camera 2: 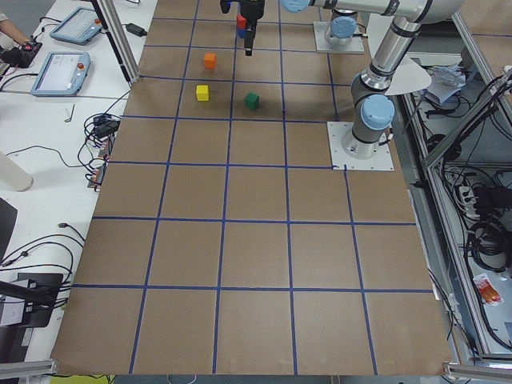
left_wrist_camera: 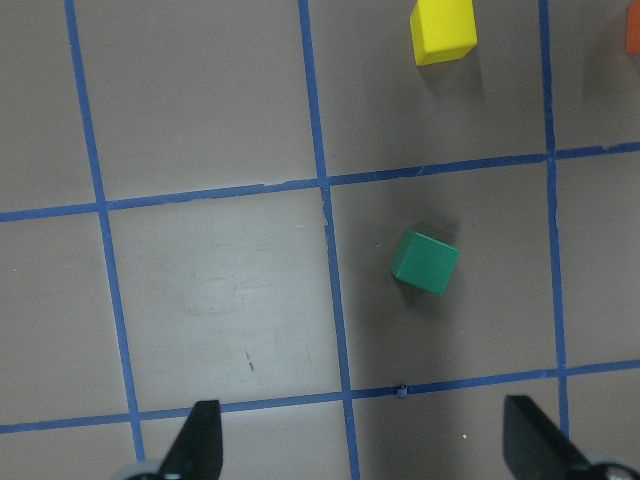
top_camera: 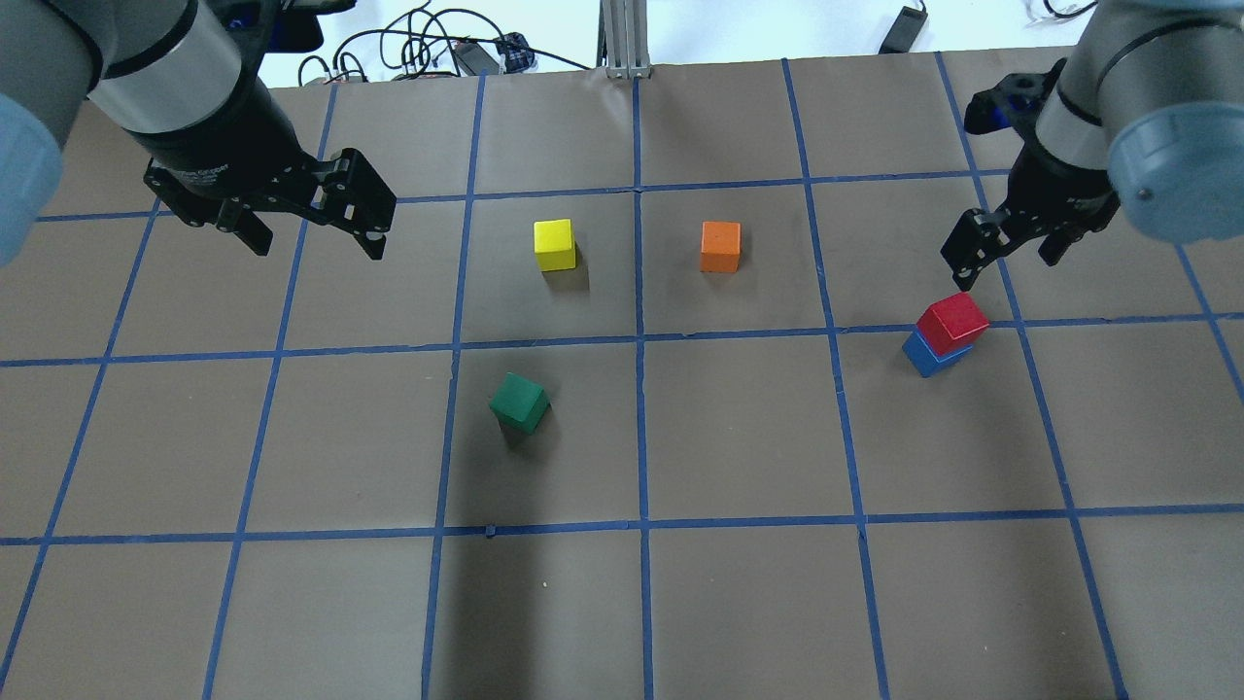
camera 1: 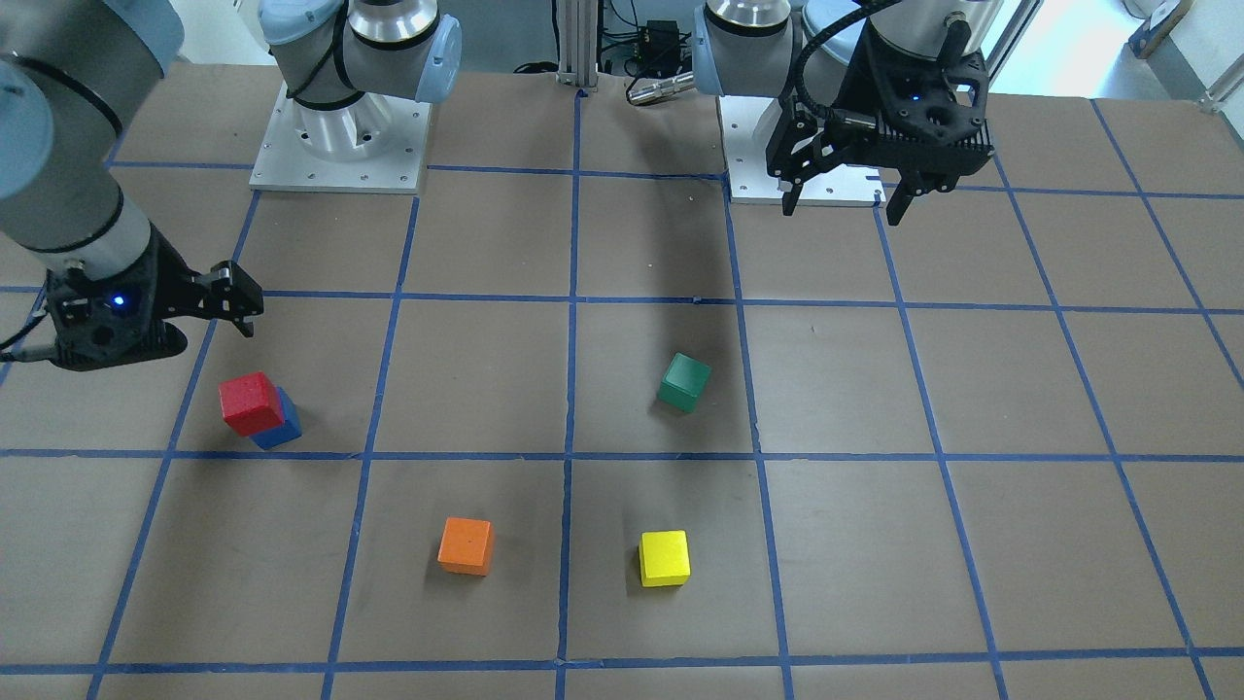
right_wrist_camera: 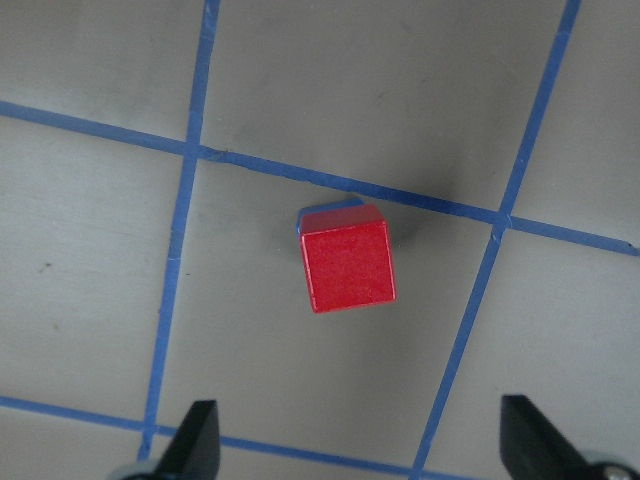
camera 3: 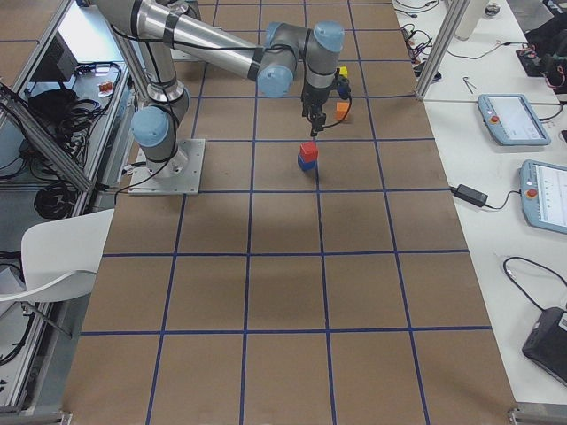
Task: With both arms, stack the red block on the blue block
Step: 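Open the right gripper and raise it off the stack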
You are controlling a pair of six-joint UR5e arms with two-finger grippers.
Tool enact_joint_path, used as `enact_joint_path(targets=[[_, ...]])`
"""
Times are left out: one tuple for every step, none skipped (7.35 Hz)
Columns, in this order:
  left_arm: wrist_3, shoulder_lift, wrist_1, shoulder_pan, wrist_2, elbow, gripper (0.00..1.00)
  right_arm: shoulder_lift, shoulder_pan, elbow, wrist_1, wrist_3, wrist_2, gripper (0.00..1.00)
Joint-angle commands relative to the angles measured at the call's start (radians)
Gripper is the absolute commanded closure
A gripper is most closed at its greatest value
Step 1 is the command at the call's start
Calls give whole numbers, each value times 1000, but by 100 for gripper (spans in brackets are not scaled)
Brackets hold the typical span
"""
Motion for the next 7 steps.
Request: enact_joint_path(targets=[[0, 0, 0, 0, 0, 0, 0, -14, 67, -166, 195, 232, 6, 0], [0, 1, -1, 0, 0, 0, 0, -22, 138, -170, 194, 383, 5, 0], [0, 1, 0, 0, 0, 0, 0, -16, 191, -170, 188, 433, 6, 0], [0, 1, 0, 0, 0, 0, 0, -16, 203, -161, 186, 435, 5, 0], [0, 1, 0, 0, 0, 0, 0, -20, 201, -156, 189, 432, 5, 0], [0, 1, 0, 0, 0, 0, 0, -19, 189, -156, 189, 430, 5, 0], [0, 1, -1, 0, 2, 0, 0, -20, 187, -156, 192, 433, 5, 0]])
